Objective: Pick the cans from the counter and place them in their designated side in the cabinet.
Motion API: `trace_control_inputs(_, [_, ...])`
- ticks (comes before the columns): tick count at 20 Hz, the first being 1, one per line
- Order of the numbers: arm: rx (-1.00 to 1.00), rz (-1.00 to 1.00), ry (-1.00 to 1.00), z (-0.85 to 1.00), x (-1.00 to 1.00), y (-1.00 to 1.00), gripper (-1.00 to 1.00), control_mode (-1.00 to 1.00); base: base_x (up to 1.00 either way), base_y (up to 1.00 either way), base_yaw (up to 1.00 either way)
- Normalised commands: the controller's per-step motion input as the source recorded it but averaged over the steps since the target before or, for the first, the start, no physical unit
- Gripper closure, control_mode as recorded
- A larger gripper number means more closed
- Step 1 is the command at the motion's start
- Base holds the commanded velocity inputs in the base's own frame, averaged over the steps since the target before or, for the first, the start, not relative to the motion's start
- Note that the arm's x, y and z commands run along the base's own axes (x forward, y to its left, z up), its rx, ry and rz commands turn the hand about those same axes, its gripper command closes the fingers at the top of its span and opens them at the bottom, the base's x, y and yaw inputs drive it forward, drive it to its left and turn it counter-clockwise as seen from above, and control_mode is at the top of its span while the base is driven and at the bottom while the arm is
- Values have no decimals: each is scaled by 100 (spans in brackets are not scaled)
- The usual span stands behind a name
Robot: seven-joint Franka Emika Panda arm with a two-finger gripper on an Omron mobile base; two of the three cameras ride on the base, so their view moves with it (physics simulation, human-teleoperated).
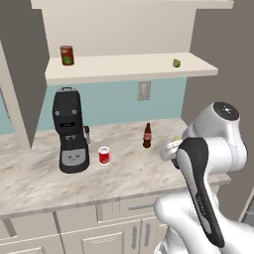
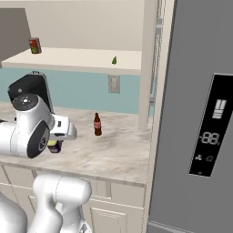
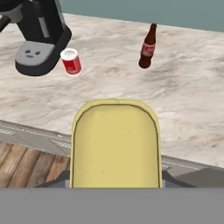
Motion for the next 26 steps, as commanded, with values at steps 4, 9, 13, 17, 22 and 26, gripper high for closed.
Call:
trace_control_inputs(4, [0, 4, -7, 40, -33, 7, 100, -100, 0, 0, 0])
trace_control_inputs(9, [0, 6, -9, 36, -16, 10, 100, -100, 0, 0, 0])
trace_control_inputs(13, [0, 6, -11, 37, -10, 8, 100, -100, 0, 0, 0])
trace_control_inputs(17, [0, 5, -15, 33, -5, 9, 100, -100, 0, 0, 0])
trace_control_inputs(22, [0, 4, -13, 31, -5, 9, 100, -100, 0, 0, 0])
trace_control_inputs(26, [0, 4, -12, 29, 0, 13, 100, -100, 0, 0, 0])
